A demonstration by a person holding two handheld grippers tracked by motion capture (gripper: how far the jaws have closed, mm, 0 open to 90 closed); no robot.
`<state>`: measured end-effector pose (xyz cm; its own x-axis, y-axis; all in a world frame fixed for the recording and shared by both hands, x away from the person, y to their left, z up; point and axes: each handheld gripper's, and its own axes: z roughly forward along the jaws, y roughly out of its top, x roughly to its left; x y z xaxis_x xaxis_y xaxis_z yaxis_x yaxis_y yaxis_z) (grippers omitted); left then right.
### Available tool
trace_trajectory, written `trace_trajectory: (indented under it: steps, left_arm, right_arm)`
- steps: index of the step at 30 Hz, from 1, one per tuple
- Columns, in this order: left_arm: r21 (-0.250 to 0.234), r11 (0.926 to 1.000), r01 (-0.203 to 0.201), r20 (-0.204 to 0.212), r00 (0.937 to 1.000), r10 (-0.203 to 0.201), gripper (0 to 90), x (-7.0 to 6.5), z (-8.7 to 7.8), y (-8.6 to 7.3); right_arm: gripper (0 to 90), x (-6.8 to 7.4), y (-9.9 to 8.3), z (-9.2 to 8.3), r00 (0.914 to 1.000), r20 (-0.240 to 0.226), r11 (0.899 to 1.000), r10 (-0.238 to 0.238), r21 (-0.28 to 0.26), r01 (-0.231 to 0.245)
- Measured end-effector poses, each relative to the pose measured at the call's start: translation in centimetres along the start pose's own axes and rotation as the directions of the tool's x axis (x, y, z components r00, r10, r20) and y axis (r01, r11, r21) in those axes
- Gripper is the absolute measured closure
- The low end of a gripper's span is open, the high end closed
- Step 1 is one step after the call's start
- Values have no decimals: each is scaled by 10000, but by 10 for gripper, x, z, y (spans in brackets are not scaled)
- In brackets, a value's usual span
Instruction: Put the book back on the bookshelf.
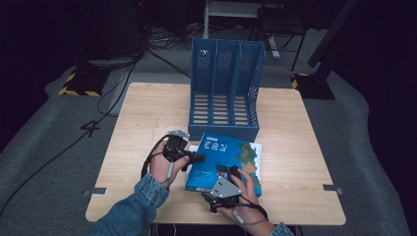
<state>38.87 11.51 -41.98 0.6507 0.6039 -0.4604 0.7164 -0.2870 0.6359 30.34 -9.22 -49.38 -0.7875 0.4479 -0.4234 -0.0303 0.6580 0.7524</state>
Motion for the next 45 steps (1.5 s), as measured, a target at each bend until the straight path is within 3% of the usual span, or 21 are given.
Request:
trace_trajectory:
  steps: [4, 8, 9, 11, 18, 23, 33, 36, 40, 43, 45]
  left_arm:
    - [128, 9999, 31, -86, 10000, -30, 786, -3, 5, 12]
    - [231, 9997, 38, -174, 9998, -34, 787, -6, 8, 17]
    - [270, 9996, 60, -178, 9998, -55, 786, -6, 9, 18]
    - [269, 9996, 80, -151, 9999, -76, 786, -6, 10, 17]
    - [200, 9996, 194, -43, 9998, -193, 786, -3, 11, 15]
    - [147, 9995, 264, -72, 9996, -263, 785, -3, 12, 15]
    - [-6, 9994, 352, 113, 9993, -352, 780, -6, 14, 12]
    - [-146, 9995, 284, 44, 9996, -284, 780, -6, 14, 11]
    - [-298, 9995, 108, -145, 9998, -113, 774, -3, 15, 9]
    - [-453, 9983, 369, -13, 9993, -370, 766, 6, 18, 7]
    - [-426, 9977, 526, 34, 9986, -525, 764, 12, 19, 6]
  right_arm:
    - [0, -1, -3, 5, 9955, 805, 9987, -506, 135, 497]
    - [0, -3, -11, 9, 9788, 1711, 9936, -1124, 333, 1082]
    - [0, -4, -14, 11, 9713, 2031, 9922, -1235, 420, 1174]
    - [0, -5, -15, 12, 9697, 2138, 9927, -1181, 489, 1101]
    - [0, -6, -17, 17, 9652, 2268, 9909, -1301, 650, 1182]
    - [0, -6, -21, 20, 9639, 2427, 9939, -1099, 242, 1072]
    - [0, -6, -19, 27, 9456, 2988, 9917, -1287, 377, 1230]
    - [0, -6, -18, 28, 9446, 3018, 9917, -1287, 383, 1229]
    - [0, -9, -19, 28, 9489, 2870, 9913, -1313, 313, 1277]
    - [0, -18, -19, 28, 9635, 2352, 9917, -1280, 408, 1218]
    - [0, -19, -18, 28, 9653, 2240, 9908, -1342, 493, 1263]
